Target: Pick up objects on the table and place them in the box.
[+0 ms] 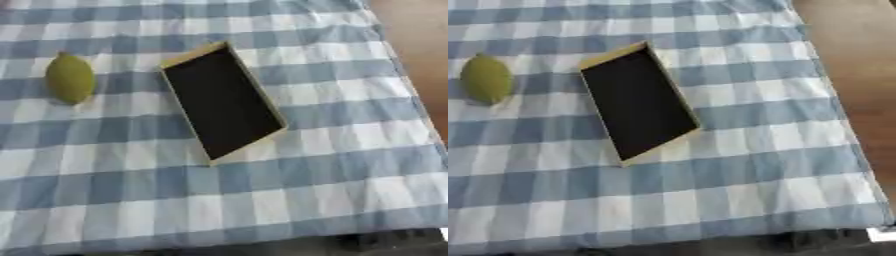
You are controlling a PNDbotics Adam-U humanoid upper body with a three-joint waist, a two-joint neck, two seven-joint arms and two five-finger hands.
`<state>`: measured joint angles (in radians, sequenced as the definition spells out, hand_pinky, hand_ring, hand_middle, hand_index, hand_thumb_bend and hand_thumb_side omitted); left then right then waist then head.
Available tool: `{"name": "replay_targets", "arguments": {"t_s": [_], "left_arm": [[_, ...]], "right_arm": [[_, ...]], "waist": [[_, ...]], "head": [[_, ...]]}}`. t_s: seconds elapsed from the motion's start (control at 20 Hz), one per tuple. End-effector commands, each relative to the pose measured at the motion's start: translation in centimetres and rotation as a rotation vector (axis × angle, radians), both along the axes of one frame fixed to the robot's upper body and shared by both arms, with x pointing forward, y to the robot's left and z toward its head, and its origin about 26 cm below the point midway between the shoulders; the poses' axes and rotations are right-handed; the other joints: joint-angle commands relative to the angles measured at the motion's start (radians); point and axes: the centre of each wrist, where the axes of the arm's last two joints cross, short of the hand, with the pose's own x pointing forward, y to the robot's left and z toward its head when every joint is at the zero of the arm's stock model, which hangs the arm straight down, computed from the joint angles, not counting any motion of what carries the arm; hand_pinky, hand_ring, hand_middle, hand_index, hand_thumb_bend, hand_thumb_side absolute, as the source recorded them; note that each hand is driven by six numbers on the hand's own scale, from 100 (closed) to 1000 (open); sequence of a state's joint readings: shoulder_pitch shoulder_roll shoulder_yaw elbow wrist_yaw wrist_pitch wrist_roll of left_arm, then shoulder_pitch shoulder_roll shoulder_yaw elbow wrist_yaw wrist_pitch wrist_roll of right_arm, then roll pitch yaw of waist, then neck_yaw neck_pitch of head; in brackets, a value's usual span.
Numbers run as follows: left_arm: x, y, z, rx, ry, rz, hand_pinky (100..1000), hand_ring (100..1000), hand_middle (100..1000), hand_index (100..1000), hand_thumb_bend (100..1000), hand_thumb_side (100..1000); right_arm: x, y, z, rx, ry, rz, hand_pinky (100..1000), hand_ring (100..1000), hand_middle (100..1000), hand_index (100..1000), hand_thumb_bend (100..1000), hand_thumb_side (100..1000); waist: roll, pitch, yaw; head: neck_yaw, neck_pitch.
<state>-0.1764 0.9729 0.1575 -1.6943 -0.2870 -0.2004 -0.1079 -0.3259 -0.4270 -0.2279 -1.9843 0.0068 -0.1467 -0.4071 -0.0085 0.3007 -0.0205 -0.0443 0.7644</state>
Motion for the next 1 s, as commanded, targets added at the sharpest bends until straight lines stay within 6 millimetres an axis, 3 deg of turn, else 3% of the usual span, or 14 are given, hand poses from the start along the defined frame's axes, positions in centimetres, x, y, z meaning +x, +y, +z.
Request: {"name": "replay_targets", "arguments": {"t_s": [0.05, 0.45, 1.0], "left_arm": [[0.1, -0.1, 2.2, 0.113, 0.051, -0.022, 827, 755, 833, 924, 552, 100], [1.3, -1.5, 4.0, 0.219, 0.105, -0.101, 852, 796, 855, 937, 596, 100], [5.7, -3.0, 4.7, 0.249, 0.213, -0.193, 863, 809, 849, 912, 631, 100]], "right_arm": [[-0.3, -0.2, 1.2, -0.036, -0.03, -0.002, 783, 648, 615, 667, 100, 599], [-0.3, 0.0, 1.2, -0.04, -0.023, 0.009, 783, 648, 615, 666, 100, 600], [-0.2, 0.2, 1.0, -0.042, -0.012, 0.026, 783, 648, 614, 665, 100, 601]], "waist": [[0.004, -0.022, -0.002], [0.007, -0.025, -0.007], [0.008, -0.029, -0.015]], "head": [[0.008, 0.001], [0.017, 0.005], [0.023, 0.006]]}}
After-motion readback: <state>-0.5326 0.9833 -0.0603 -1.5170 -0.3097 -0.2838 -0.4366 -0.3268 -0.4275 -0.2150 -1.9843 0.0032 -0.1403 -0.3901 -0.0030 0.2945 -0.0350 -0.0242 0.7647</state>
